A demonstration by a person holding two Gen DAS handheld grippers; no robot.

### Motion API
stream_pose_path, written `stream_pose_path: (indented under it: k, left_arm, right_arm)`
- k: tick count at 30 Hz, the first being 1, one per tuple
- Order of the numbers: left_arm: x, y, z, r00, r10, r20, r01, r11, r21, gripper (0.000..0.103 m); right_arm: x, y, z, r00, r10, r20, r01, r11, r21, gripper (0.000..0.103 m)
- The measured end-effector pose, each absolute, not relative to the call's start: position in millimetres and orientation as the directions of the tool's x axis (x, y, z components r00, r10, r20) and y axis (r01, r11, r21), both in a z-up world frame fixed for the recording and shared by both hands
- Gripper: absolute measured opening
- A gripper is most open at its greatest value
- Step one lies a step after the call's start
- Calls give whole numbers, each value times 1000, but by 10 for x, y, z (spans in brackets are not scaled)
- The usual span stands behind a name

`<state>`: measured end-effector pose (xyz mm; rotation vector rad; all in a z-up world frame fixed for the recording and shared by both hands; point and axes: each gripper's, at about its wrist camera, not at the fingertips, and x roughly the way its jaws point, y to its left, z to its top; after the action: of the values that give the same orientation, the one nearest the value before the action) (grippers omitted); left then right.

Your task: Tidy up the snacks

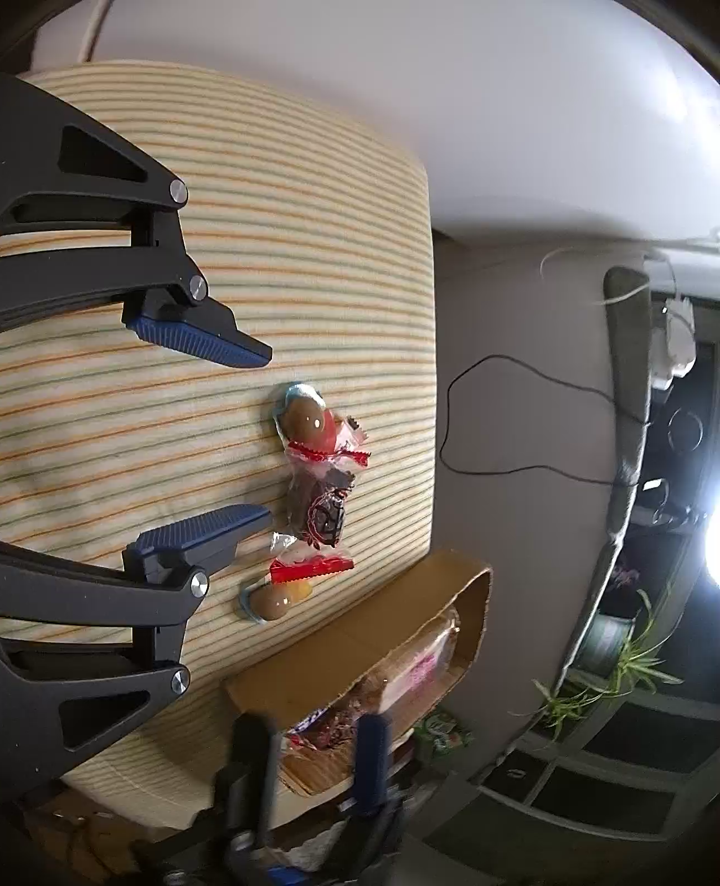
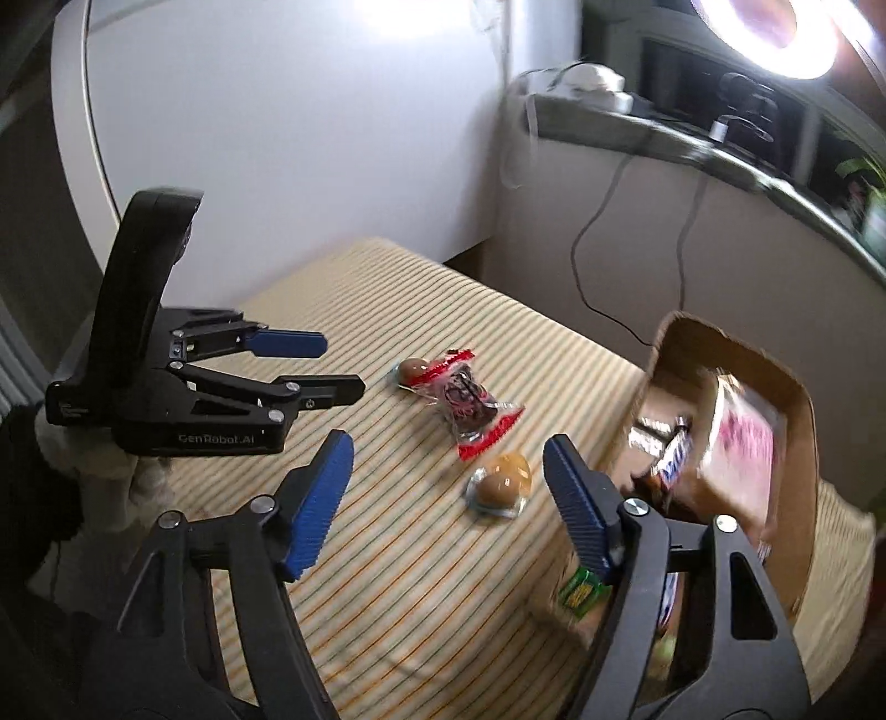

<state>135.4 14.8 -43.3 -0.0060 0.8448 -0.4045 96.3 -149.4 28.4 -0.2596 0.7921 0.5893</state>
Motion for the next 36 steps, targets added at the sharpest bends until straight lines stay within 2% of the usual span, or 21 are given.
stream_pose_path:
  k: [2, 4, 5, 14, 16, 29, 32, 36]
  left_arm:
    - [1415, 131, -467, 579, -357, -733, 359, 919, -164, 45]
    - [1478, 129, -491, 569, -364, -738, 365, 915, -170, 43]
    - [1518, 122, -507, 564, -364, -741, 369, 914, -168, 43]
    - [1818, 93, -628, 527, -354, -773, 403, 904, -139, 41]
    - [1862, 69, -645, 522, -354, -776, 414, 901, -133, 39]
    - [1984, 70, -775, 476, -367, -799, 450, 883, -137, 35]
    - [2002, 44, -789, 475, -366, -800, 452, 882, -135, 35]
    - [1987, 53, -791, 476, -364, -800, 458, 880, -128, 32]
  right_arm:
    - [1127, -1411, 265, 521, 375, -767, -613, 790, -30, 70]
    - [1290, -1357, 223, 480, 352, -804, -633, 773, -39, 59]
    - [1341, -1336, 209, 467, 344, -815, -640, 767, -43, 58]
    - [1783, -1048, -47, 336, 255, -907, -733, 675, -81, 57]
    - [1852, -994, -102, 310, 246, -918, -749, 658, -77, 53]
    - [1958, -759, -361, 255, 190, -948, -804, 586, -99, 46]
    - [1956, -726, -394, 250, 181, -951, -809, 579, -103, 39]
    - [1967, -710, -440, 245, 167, -955, -808, 580, -105, 37]
